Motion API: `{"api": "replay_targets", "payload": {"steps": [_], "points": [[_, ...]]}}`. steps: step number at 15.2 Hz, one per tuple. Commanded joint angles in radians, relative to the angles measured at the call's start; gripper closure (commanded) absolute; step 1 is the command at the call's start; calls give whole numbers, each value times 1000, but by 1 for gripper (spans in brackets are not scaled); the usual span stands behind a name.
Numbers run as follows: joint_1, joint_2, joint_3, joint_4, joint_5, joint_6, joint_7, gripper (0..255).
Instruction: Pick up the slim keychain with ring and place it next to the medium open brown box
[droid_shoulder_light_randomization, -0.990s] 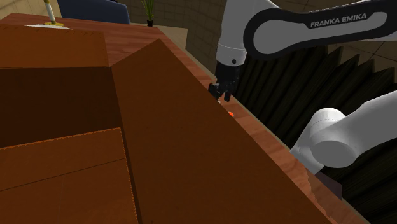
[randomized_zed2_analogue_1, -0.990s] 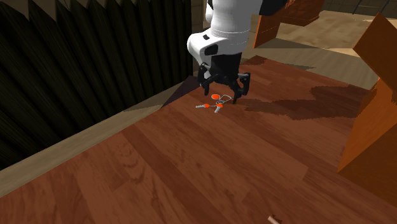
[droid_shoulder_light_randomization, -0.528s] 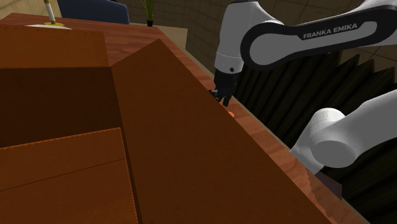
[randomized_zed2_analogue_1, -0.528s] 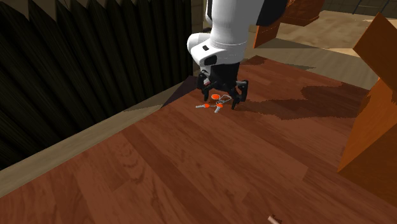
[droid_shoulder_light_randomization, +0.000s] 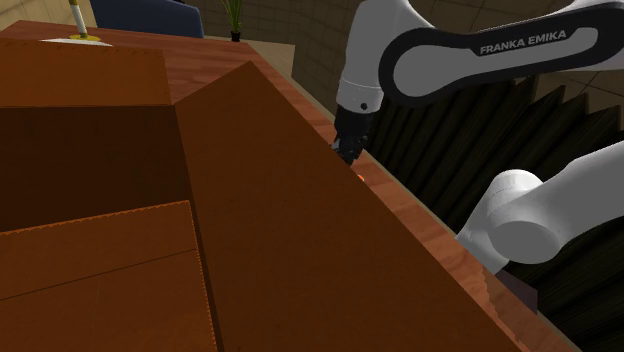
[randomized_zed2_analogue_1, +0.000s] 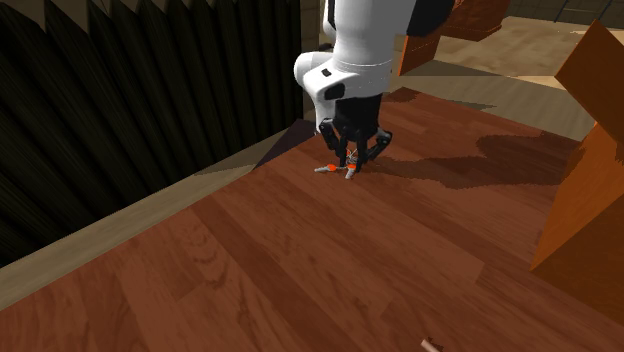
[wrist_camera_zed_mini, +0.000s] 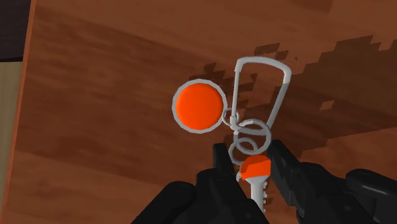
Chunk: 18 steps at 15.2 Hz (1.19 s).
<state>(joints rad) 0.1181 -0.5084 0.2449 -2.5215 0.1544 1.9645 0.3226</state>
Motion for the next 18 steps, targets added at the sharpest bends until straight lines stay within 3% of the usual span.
{"api": "replay_targets", "payload": {"steps": [1,5,18], "points": [[-4,7,-2,-11,-44,-1,0,255],[-1,9,3,-14,-41,5,6,255],[-14,-34,-15,125,-49,-179,-5,255]]}}
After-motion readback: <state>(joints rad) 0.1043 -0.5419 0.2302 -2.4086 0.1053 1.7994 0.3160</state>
